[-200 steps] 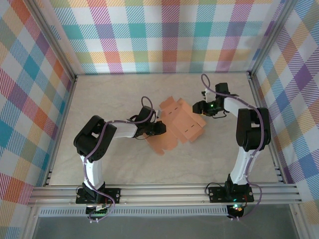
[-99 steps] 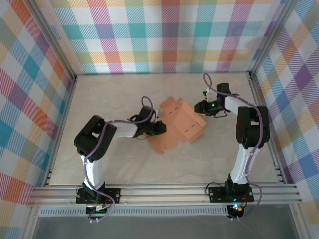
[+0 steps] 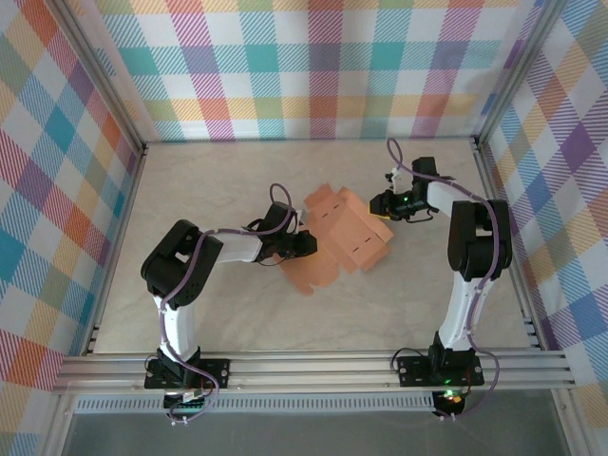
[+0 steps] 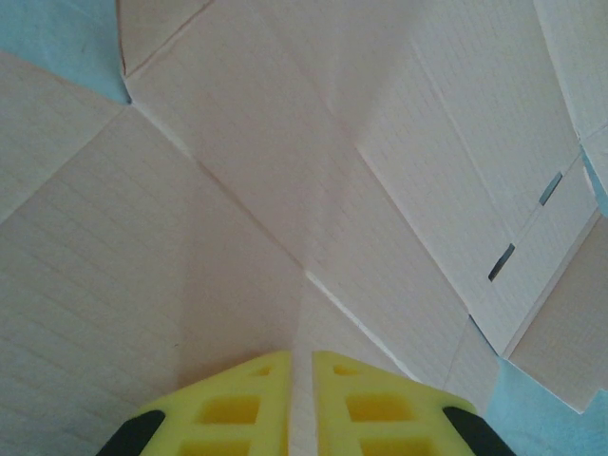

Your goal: Fold the paper box

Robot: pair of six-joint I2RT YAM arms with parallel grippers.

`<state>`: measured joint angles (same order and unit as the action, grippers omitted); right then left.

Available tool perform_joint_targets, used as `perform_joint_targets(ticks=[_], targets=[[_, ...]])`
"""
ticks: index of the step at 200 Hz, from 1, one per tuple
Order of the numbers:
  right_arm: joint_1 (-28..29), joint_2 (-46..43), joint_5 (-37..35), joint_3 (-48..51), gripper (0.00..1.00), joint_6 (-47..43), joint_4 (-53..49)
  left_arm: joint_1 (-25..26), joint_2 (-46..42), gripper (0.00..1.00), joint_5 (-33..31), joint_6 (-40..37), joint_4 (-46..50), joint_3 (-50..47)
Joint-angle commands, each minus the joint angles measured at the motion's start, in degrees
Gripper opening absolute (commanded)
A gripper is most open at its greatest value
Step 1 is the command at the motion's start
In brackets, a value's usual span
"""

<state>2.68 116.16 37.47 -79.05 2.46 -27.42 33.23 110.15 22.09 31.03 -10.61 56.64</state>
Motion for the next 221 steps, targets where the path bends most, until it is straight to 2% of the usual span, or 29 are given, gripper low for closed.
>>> perform_joint_targets(ticks=[1, 81, 106, 137, 157, 178, 221], targets=[[-0.2, 1.6, 2.5, -2.0, 0.32, -1.4, -2.4, -0.5, 2.3, 0.14, -0.1, -0.8, 4.3, 0.0], [-0.2, 2.8, 2.2, -3.6, 0.27, -2.1, -4.5, -0.5, 2.5, 0.14, 0.0, -0.9, 4.5, 0.2], [-0.1, 2.5, 0.2, -4.2, 0.31, -4.0, -5.9, -0.6, 2.6, 0.14, 0.2, -0.9, 4.5, 0.1], [-0.1, 1.7, 0.9, -4.4, 0.33, -9.9, -7.7, -0.6, 2.8, 0.14, 0.3, -0.9, 4.5, 0.4], [-0.1, 1.8, 1.5, -4.9, 0.38, -13.5, -9.8, -0.7, 3.0, 0.14, 0.6, -0.9, 4.7, 0.7], [-0.2, 2.1, -3.5, -5.7, 0.42, -13.4, -9.9, -0.7, 3.2, 0.14, 0.8, -1.0, 4.8, 0.8], [-0.2, 4.4, -4.2, -9.0, 0.47, -13.1, -12.0, -0.8, 3.1, 0.14, 0.8, -1.0, 5.0, 0.8]])
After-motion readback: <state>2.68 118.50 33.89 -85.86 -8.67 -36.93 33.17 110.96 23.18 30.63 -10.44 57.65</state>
